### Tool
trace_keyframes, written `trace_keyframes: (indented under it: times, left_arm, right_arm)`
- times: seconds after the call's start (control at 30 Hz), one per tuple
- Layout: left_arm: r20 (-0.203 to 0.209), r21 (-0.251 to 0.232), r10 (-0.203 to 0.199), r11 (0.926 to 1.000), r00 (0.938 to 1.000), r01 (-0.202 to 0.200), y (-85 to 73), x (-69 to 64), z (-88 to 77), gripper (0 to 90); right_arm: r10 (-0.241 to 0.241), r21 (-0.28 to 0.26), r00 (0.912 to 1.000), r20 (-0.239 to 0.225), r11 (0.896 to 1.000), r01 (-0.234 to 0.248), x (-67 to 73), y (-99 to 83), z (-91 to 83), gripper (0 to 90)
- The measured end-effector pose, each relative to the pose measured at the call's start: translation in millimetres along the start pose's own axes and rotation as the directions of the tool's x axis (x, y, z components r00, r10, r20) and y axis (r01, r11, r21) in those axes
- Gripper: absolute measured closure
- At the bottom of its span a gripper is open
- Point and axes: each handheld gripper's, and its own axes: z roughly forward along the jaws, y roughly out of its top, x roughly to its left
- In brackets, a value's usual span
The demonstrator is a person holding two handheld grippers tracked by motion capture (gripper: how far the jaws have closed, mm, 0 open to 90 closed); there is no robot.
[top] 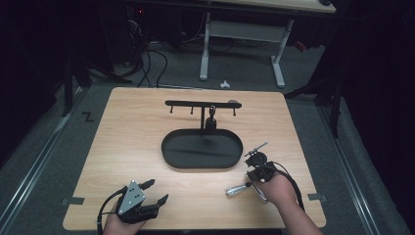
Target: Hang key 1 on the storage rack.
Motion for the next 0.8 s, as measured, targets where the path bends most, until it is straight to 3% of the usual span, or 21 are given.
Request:
trace_keyframes:
  times: [0.17,0.27,0.43,0.63,0.8]
  left_arm:
    - [0.000,0.000,0.002,1.0000,1.0000,-0.002,0.1,-0.2,-0.2,32.3]
    - [-0.001,-0.001,0.001,1.0000,1.0000,-0.001,0.0,0.0,-0.5,32.3]
    - [0.002,0.000,-0.001,1.0000,1.0000,0.001,-0.1,0.4,-0.4,32.3]
    - [0.003,0.000,0.000,1.0000,1.0000,0.000,0.1,-0.1,0.4,32.3]
    - [0.004,0.002,0.004,1.0000,1.0000,-0.004,0.2,-1.1,0.7,32.3]
  right_arm:
    - [0.013,-0.024,0.9989,-0.045,1.000,-0.014,-0.4,1.3,-1.3,86.0]
    - [0.021,-0.013,0.9996,-0.018,1.000,-0.021,-3.9,0.3,2.5,83.4]
    - [0.053,-0.003,0.9981,-0.031,0.999,-0.053,-10.2,-3.8,7.3,79.1]
    - [0.003,0.036,0.9990,-0.044,0.999,-0.001,-3.2,-8.1,8.2,76.5]
    - [-0.038,0.053,0.9987,-0.033,0.998,0.040,2.9,-8.6,7.4,86.1]
